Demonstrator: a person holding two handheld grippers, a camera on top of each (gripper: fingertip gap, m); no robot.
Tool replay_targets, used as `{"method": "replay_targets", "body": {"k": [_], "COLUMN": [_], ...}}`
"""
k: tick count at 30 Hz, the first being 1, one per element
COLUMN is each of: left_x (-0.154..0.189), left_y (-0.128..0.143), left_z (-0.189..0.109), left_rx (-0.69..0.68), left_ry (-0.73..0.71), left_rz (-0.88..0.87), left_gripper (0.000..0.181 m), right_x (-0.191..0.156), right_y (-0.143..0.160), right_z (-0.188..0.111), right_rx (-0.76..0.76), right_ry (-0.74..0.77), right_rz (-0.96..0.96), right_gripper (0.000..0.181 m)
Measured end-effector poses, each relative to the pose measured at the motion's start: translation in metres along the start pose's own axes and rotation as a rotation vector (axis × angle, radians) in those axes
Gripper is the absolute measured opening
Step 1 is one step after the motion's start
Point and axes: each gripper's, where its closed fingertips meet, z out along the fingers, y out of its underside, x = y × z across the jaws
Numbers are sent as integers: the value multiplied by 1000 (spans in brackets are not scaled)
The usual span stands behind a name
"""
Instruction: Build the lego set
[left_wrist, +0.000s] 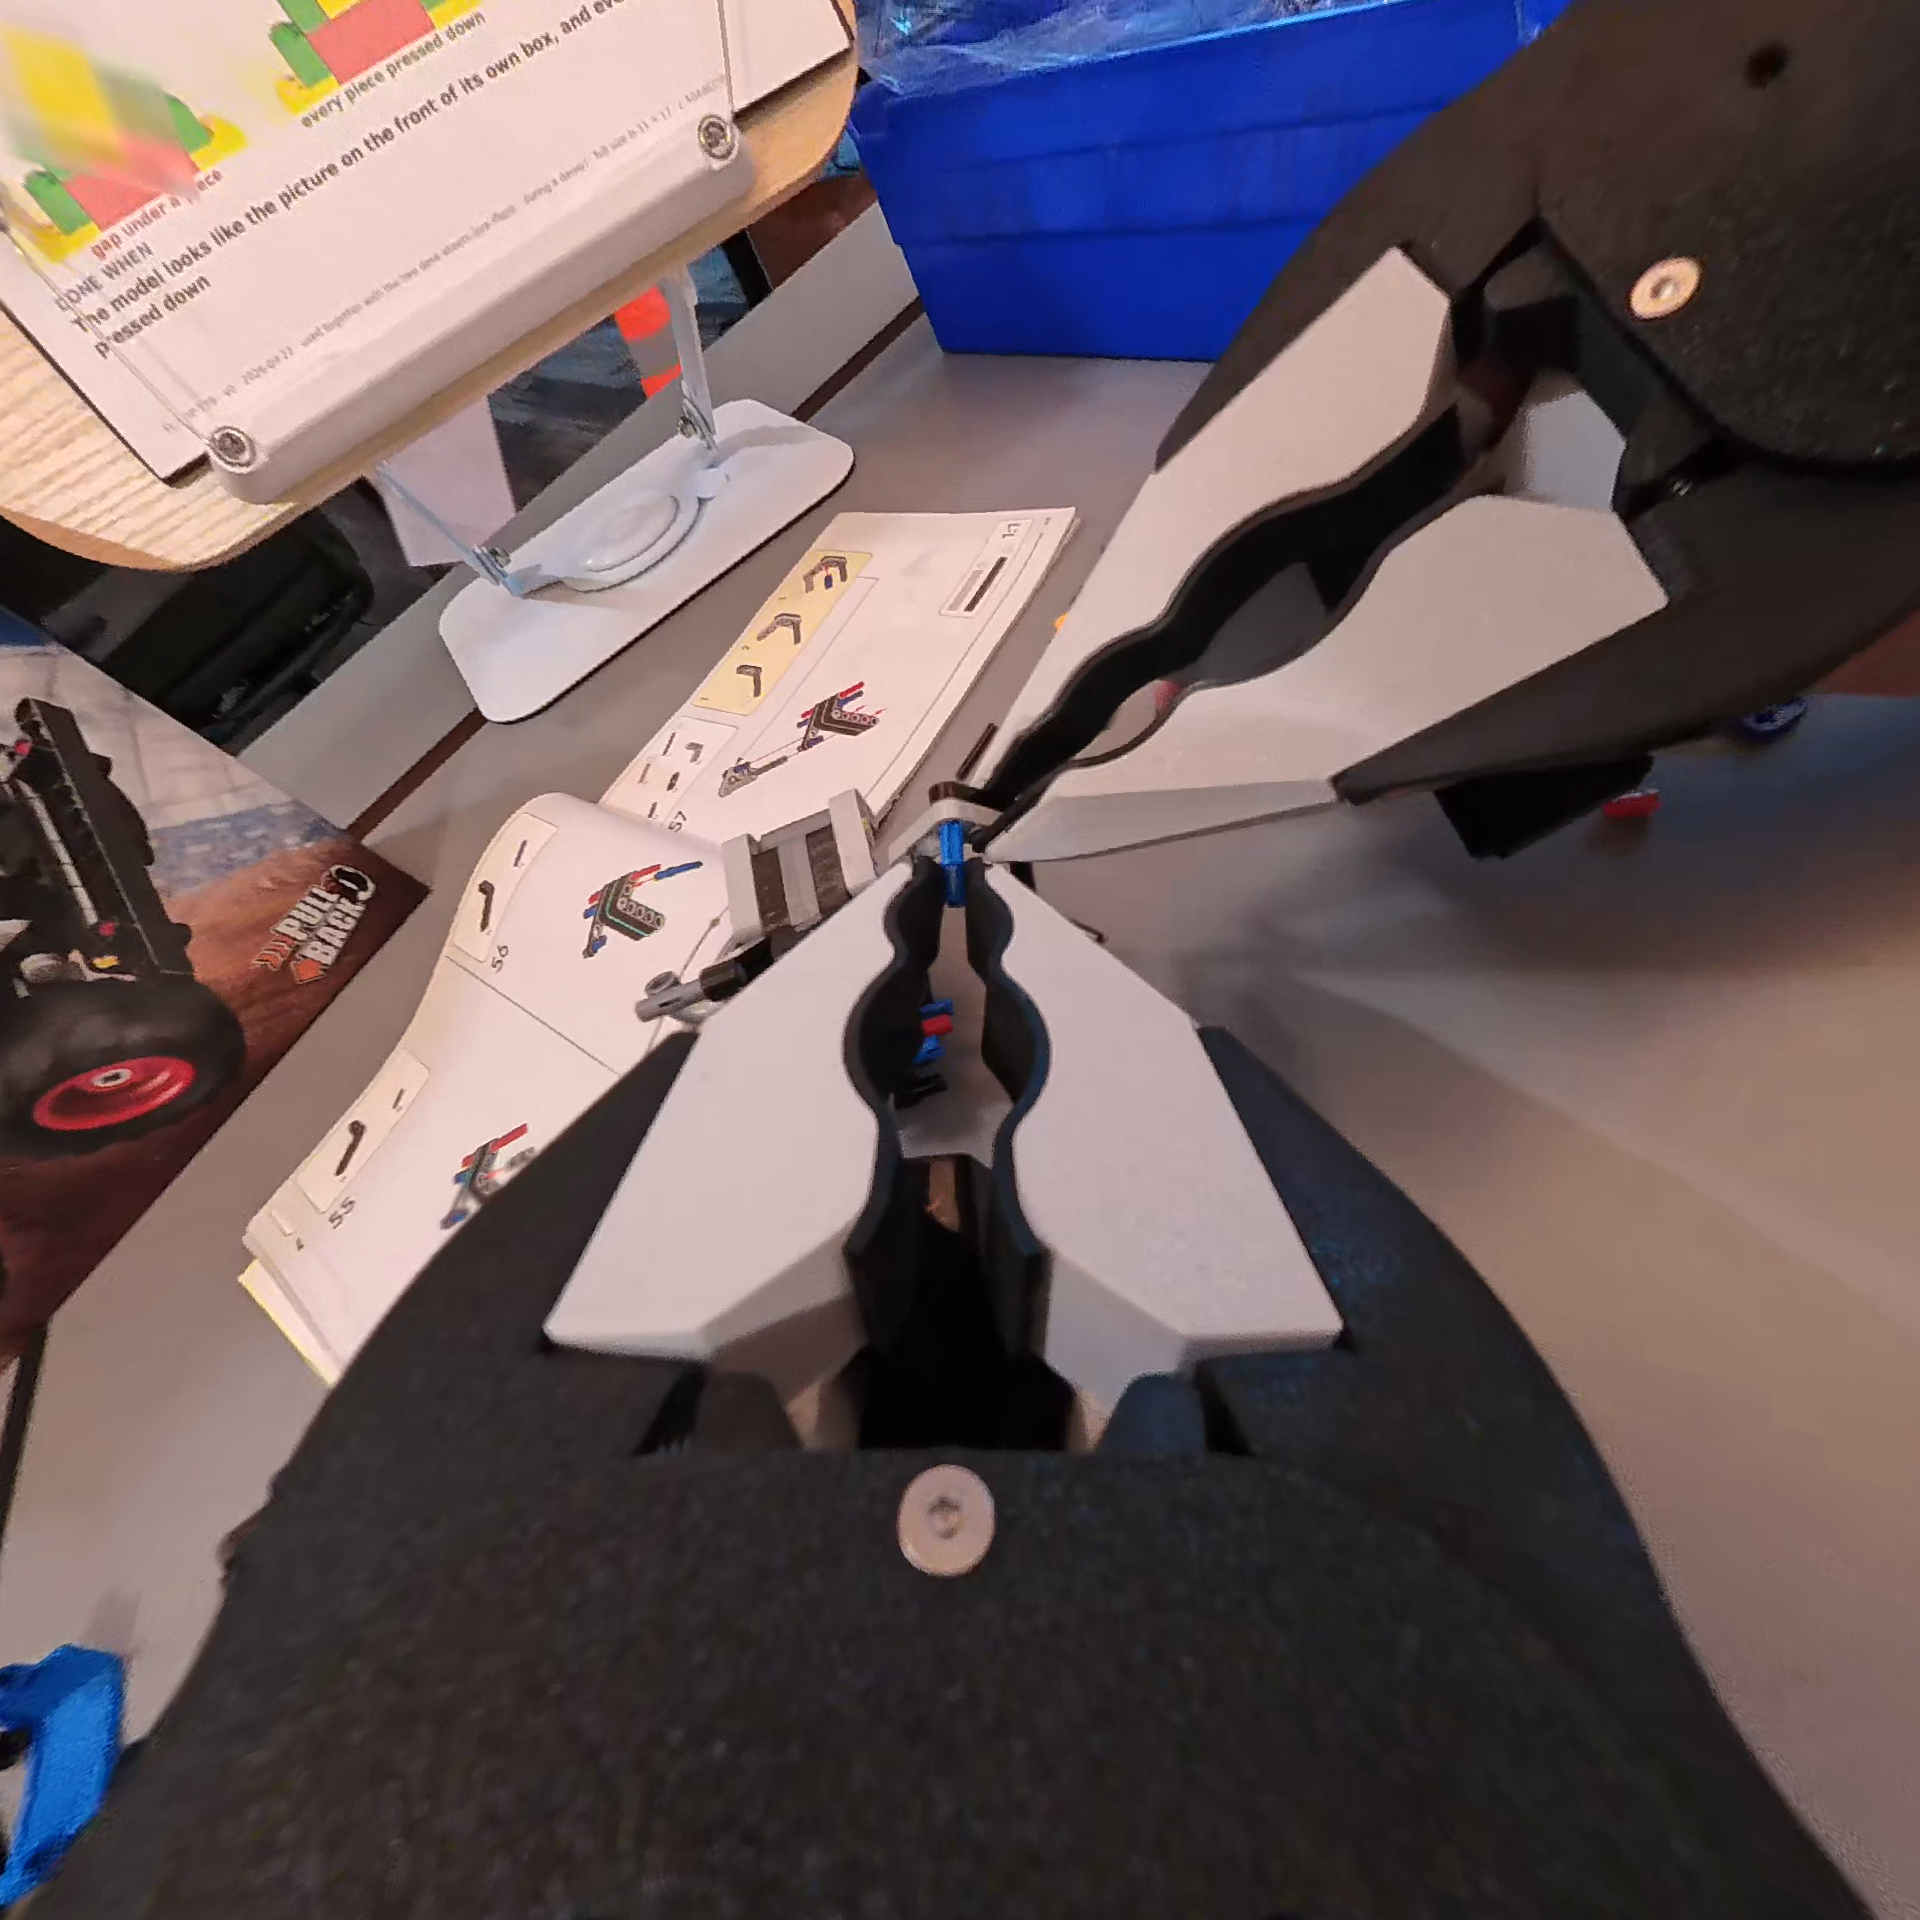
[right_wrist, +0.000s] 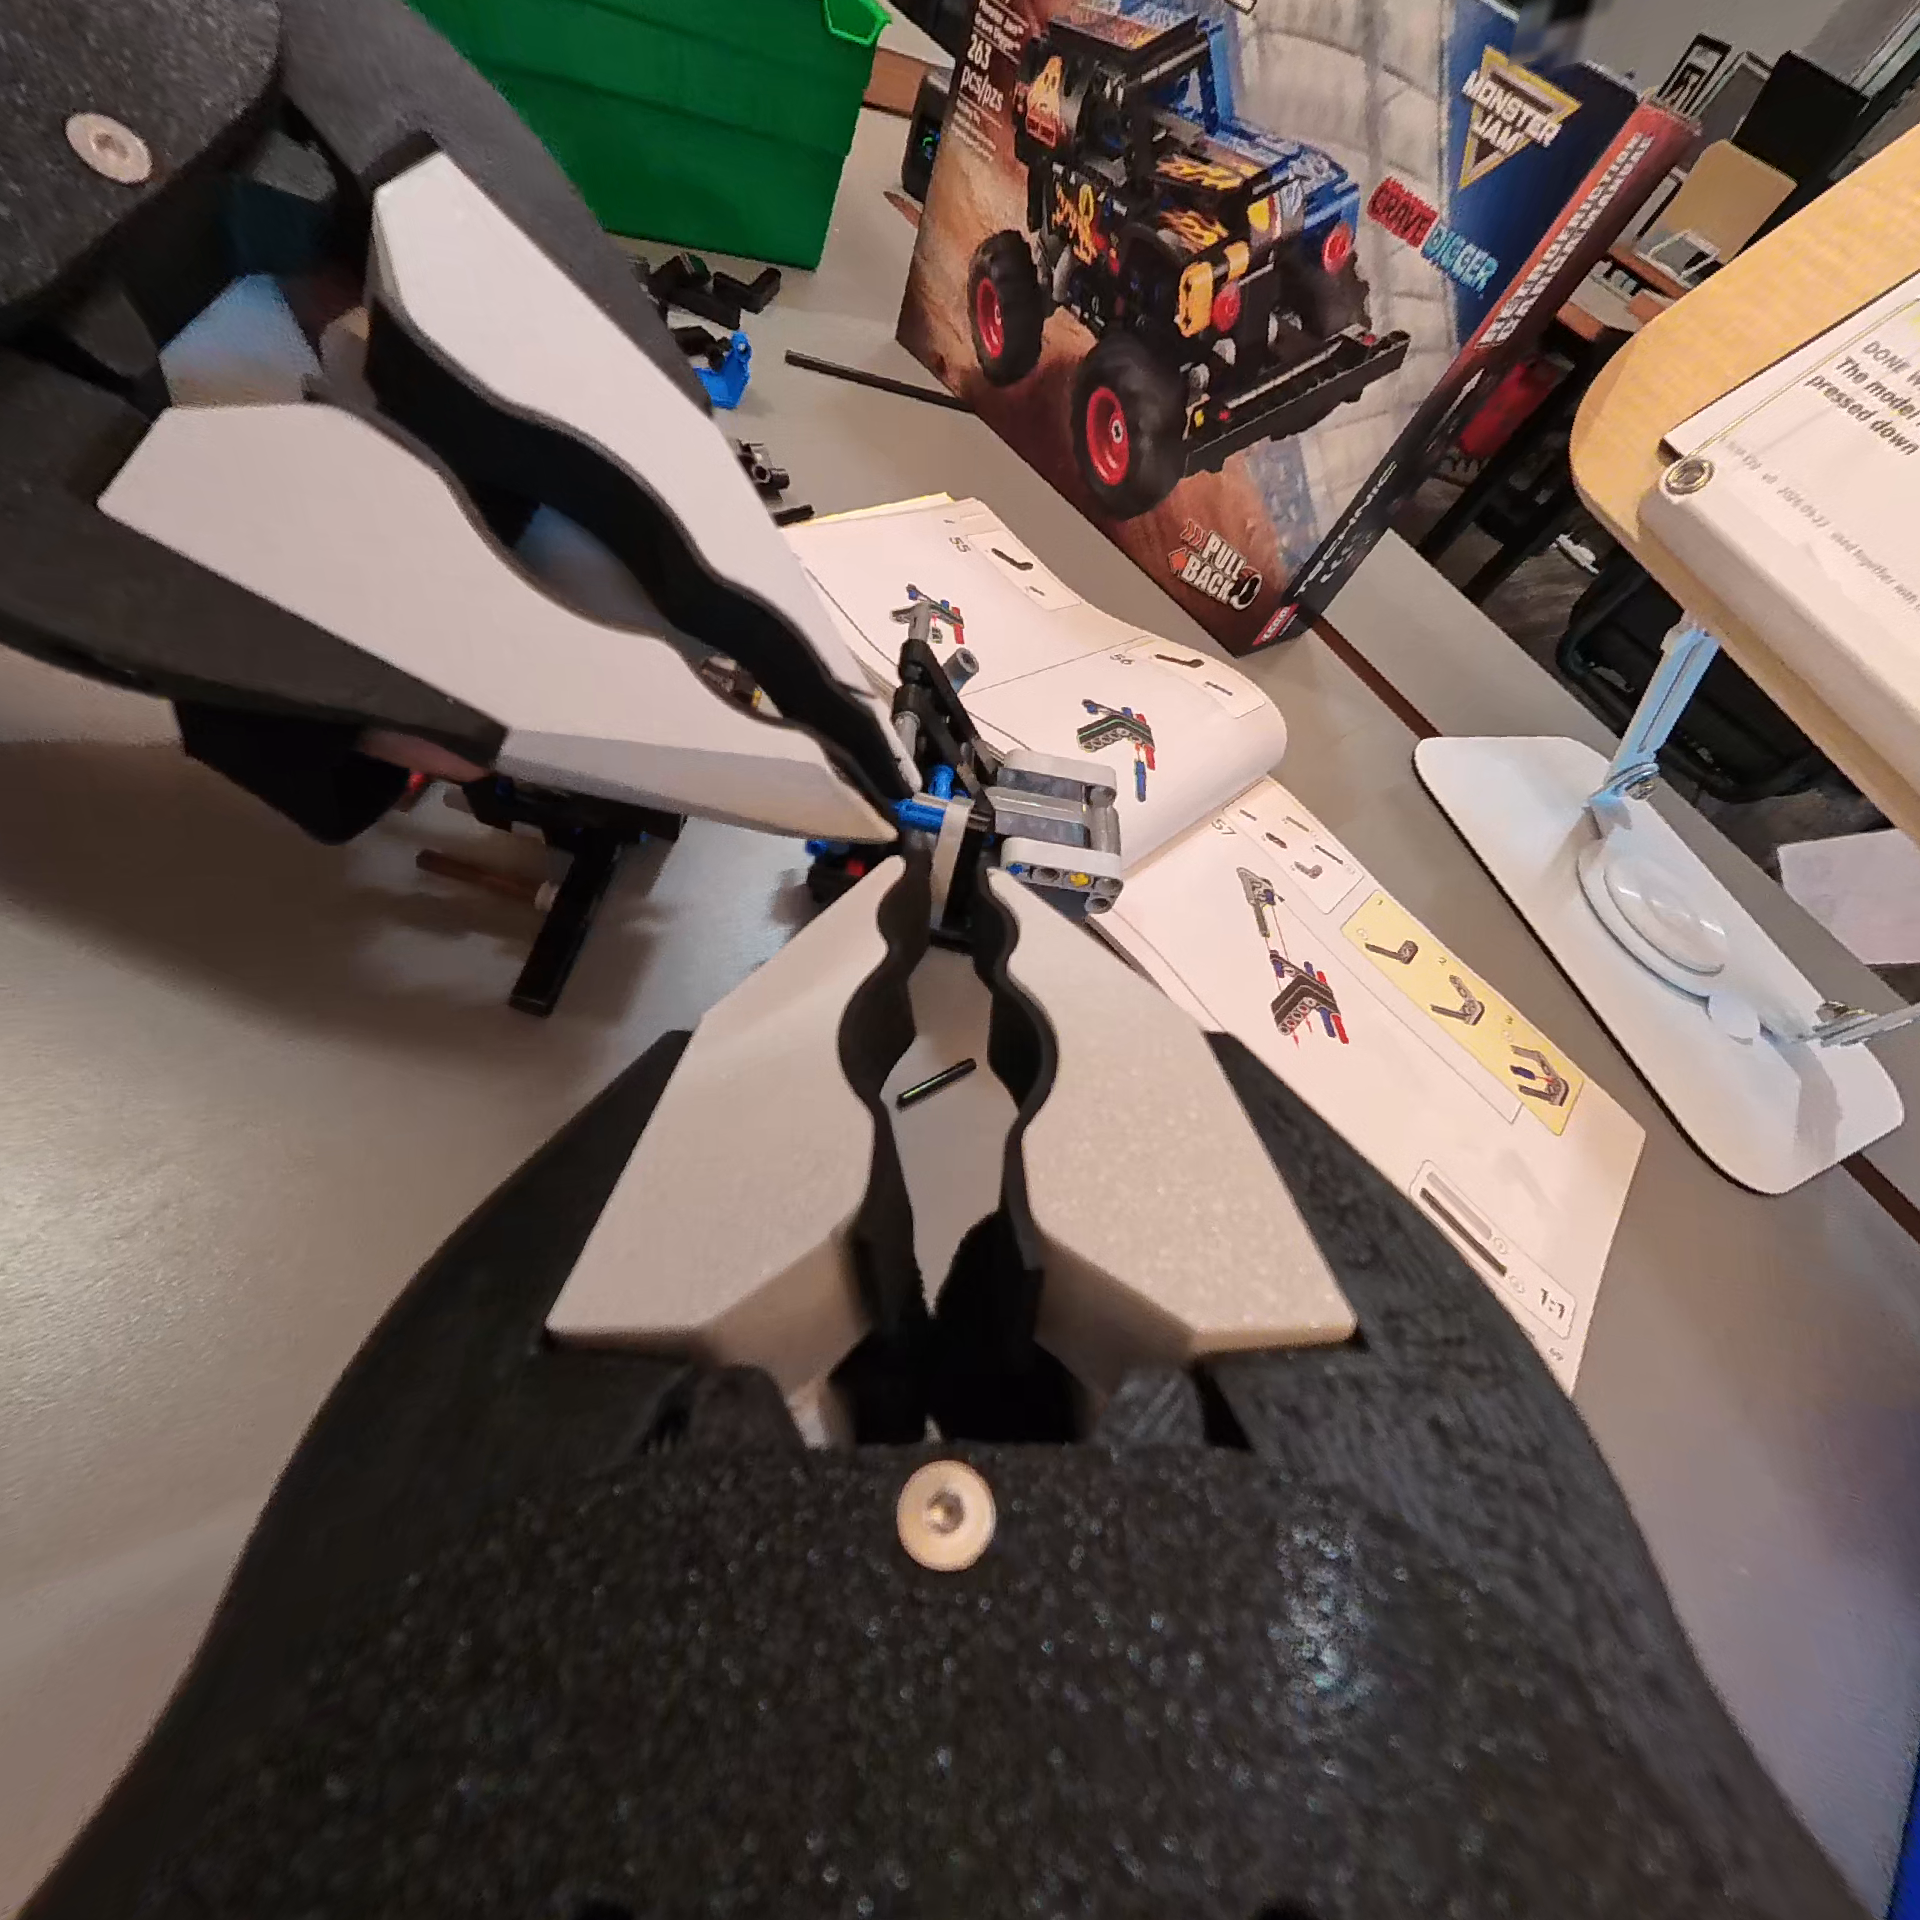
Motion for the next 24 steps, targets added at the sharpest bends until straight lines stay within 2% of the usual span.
{"method": "replay_targets", "body": {"k": [4, 11, 18, 21, 24], "left_x": [0, 4, 3, 5, 9], "left_y": [0, 3, -1, -3, -1], "left_z": [-1, -1, -4, -8, -9], "left_rx": [-8, -23, 28, 53, 38], "left_ry": [-3, 111, 108, 151, 169], "left_rz": [47, -88, -17, -12, 9], "left_gripper": [2, 2, 2, 2, 2], "right_x": [0, -2, -3, -6, -10], "right_y": [0, 4, -2, -8, -9], "right_z": [-1, -1, -4, -8, -10], "right_rx": [-10, -59, 24, 86, 92], "right_ry": [25, 85, -11, -84, -88], "right_rz": [-83, -270, -158, -148, -206], "right_gripper": [6, 7, 6, 6, 6]}}
